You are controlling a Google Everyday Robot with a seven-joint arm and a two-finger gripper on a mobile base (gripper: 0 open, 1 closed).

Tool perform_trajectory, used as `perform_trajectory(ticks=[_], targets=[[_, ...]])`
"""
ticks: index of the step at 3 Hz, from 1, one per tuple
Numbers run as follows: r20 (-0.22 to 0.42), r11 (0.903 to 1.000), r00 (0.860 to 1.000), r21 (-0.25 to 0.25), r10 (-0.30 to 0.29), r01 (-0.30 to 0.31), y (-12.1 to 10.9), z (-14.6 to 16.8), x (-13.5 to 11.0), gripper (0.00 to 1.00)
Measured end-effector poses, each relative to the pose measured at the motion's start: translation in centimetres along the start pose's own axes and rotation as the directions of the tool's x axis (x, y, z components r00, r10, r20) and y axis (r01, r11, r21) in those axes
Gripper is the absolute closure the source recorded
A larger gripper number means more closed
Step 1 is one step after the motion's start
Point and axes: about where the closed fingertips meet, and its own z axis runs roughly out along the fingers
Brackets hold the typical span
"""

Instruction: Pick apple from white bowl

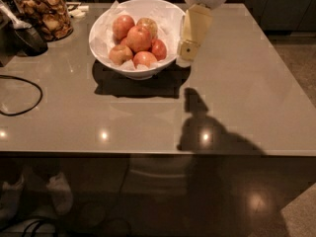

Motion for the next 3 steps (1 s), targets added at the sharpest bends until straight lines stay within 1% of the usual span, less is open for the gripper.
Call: perform_trajectory(ticks=[1,2,3], targets=[[0.038,0.9963,0.996,0.001,0.086,-0.086,-3.7,1.3,-2.5,0.0],[0.053,0.9964,0.995,0.01,0.083,-0.084,-4.0,1.4,-2.9,0.0],[0.074,0.9959,0.993,-0.018,0.09,-0.089,-5.1,2.9,-5.7,0.0]])
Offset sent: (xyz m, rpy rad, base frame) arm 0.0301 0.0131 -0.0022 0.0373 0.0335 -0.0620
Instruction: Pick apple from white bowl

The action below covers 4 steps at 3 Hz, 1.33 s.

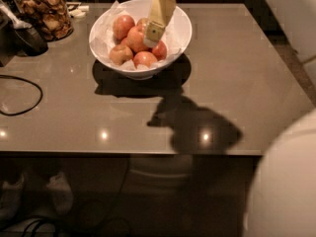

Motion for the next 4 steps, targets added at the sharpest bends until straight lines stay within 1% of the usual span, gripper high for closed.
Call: perform_trajectory(ticks=[1,2,3,4], targets=[[0.011,0.9996,1.0,-0.027,-0.005,0.005,-1.0,2.0,-2.9,0.0],[0.033,0.9976,0.999,-0.059,-0.034,0.036,-1.7,3.6,-5.0,0.0],[0.061,0.9987,0.998,-0.044,-0.022,0.025,-2.3,3.9,-5.5,0.0],[0.096,0.9984,0.995,-0.044,0.04,-0.036,-3.5,4.9,-5.8,0.0]])
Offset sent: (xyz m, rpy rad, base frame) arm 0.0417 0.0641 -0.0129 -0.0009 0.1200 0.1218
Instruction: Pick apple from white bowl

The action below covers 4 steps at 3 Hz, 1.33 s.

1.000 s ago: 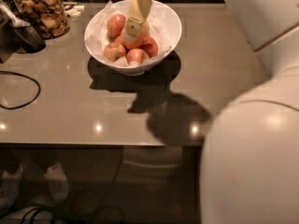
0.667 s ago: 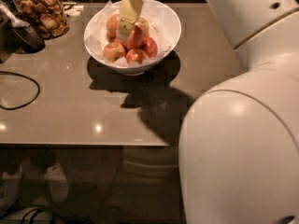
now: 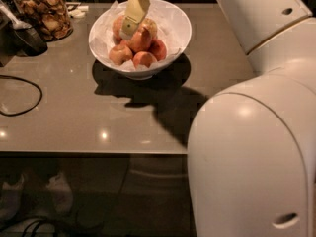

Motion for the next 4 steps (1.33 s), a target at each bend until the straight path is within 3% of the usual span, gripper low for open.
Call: perform_trajectory(ticks=[2,3,4], targets=[[0.029,0.9938,0.993,-0.008,0.111,-0.111,-2.6,2.5,0.1,0.04],[0.017,0.9868,0.987,-0.021,0.161,-0.161,-3.1,3.7,0.8,0.2],[0.004,0.9782,0.979,-0.038,0.204,-0.204,-3.1,4.4,1.7,0.29]])
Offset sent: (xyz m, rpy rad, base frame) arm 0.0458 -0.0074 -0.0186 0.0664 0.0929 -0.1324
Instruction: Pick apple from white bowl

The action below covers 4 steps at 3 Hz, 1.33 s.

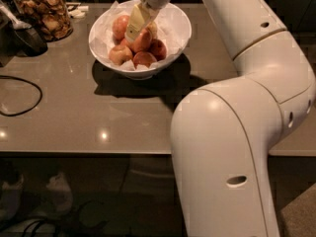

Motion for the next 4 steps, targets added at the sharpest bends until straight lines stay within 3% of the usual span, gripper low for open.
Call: perform_trajectory(ticks=[2,4], targets=[[-0.021,0.9974,0.998,-0.032,0.064,-0.065,0.2,0.9,1.9,0.28],[-0.042,0.9963,0.997,-0.053,0.065,-0.068,0.6,1.9,1.8,0.28]])
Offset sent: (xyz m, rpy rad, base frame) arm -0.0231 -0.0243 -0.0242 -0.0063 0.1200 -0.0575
